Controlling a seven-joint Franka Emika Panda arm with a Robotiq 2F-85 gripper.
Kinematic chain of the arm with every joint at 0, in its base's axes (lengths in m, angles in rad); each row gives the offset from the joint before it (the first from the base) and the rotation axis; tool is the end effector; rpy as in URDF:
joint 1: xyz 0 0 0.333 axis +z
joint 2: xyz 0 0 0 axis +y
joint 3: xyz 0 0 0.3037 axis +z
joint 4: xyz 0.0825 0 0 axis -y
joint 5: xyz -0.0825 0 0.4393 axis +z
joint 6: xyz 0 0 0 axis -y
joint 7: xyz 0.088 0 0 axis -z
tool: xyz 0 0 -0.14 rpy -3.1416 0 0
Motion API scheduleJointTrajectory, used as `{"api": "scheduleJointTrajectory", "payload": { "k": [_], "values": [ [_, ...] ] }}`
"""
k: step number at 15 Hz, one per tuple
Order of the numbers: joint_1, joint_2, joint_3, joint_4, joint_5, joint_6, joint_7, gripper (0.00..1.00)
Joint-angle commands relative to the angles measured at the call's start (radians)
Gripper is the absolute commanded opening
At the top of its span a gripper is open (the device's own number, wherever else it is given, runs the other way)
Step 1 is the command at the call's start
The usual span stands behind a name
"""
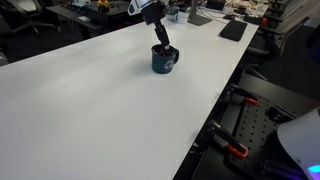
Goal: Remove the marker from the mug
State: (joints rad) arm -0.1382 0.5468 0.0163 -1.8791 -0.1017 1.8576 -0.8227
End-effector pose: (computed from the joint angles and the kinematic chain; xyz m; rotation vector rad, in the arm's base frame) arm 0.5725 -0.0808 0.1071 -2.6449 -1.0536 0.7915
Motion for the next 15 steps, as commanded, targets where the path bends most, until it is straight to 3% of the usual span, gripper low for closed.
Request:
{"api": "scheduleJointTrajectory", "payload": {
  "k": [1, 3, 12, 15],
  "values": [
    [-0.004, 0.001, 0.002, 0.017, -0.007, -0.016, -0.003, 0.32],
    [-0.001, -0.003, -0.003, 0.018, -0.018, -0.015, 0.005, 0.29],
    [0.005, 0.004, -0.004, 0.047, -0.029, -0.024, 0.009, 0.95],
    [0.006, 0.006, -0.003, 0.049, -0.03, -0.023, 0.007, 1.0]
  ]
}}
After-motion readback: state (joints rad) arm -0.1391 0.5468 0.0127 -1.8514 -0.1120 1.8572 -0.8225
